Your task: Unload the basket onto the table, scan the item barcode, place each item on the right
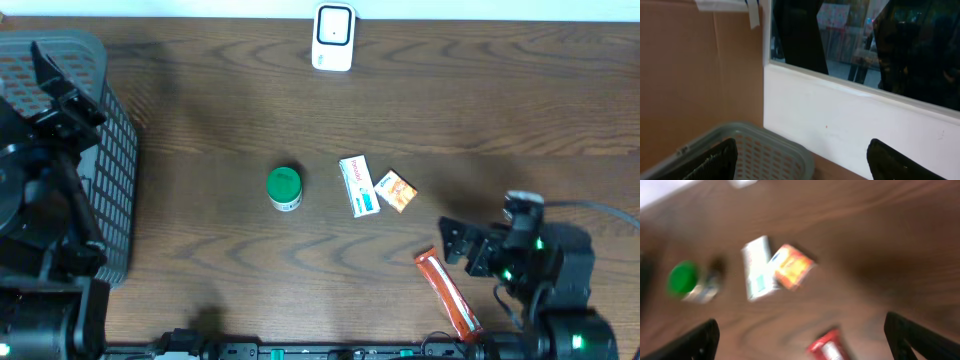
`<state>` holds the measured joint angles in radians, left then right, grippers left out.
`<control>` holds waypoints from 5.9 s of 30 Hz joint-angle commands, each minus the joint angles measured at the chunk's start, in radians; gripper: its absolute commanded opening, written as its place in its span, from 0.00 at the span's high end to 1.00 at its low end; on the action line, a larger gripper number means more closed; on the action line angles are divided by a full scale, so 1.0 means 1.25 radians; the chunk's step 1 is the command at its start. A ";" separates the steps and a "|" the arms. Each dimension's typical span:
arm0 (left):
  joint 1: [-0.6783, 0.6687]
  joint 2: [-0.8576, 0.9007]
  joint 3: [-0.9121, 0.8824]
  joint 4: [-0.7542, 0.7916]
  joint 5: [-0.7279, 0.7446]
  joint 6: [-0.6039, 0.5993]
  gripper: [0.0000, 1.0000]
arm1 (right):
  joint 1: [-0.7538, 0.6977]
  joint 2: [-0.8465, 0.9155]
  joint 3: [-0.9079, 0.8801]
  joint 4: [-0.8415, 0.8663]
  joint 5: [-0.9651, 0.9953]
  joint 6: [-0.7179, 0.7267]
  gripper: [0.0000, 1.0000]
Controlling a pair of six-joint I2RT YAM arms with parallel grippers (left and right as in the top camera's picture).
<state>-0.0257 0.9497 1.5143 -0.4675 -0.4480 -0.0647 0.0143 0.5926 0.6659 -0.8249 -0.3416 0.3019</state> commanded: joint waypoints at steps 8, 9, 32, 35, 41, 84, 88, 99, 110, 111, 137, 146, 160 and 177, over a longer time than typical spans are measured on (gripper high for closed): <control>0.005 0.008 -0.009 0.010 -0.004 -0.058 0.16 | 0.003 0.266 0.015 -0.254 -0.068 0.010 0.22; 0.005 0.008 -0.009 0.010 -0.004 -0.058 0.16 | 0.009 0.284 0.015 -0.255 -0.081 0.009 0.24; 0.005 0.008 -0.010 0.010 -0.005 -0.091 0.16 | 0.037 0.353 -0.170 -0.078 0.017 0.152 0.44; 0.005 0.007 -0.010 0.010 -0.005 -0.091 0.16 | 0.037 0.353 -0.175 -0.078 0.015 0.193 0.89; 0.005 0.007 -0.010 0.010 -0.005 -0.091 0.16 | 0.037 0.353 -0.177 -0.072 -0.007 0.237 0.99; 0.005 0.008 -0.010 0.010 -0.005 -0.091 0.16 | 0.078 0.498 -0.085 -0.236 0.066 0.430 0.99; 0.005 0.007 -0.010 0.010 -0.005 -0.091 0.16 | 0.104 0.498 -0.135 -0.206 0.066 0.497 0.99; 0.005 0.008 -0.010 0.010 -0.005 -0.091 0.16 | 0.133 0.502 -0.235 -0.033 0.079 0.651 0.99; 0.005 0.008 -0.010 0.009 -0.005 -0.091 0.16 | 0.138 0.505 -0.235 0.250 0.143 0.601 0.98; 0.005 0.008 -0.010 0.009 -0.005 -0.091 0.16 | 0.138 0.505 -0.235 0.275 0.142 0.582 0.98; 0.005 0.008 -0.015 0.009 -0.005 -0.107 0.16 | 0.116 0.348 -0.085 0.237 0.047 0.083 0.01; 0.005 -0.011 -0.015 -0.009 -0.005 -0.148 0.16 | 0.087 0.347 -0.045 0.440 0.108 -0.281 0.01; 0.005 -0.006 -0.015 -0.013 -0.005 -0.148 0.16 | -0.005 0.432 0.073 0.031 0.063 -0.244 0.06; 0.005 -0.011 -0.015 -0.011 -0.005 -0.175 0.16 | -0.072 0.485 0.072 -0.233 0.266 0.342 0.14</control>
<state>-0.0257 0.9421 1.5021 -0.4835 -0.4477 -0.2695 -0.0345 1.2404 0.7460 -1.0523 -0.0811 0.5724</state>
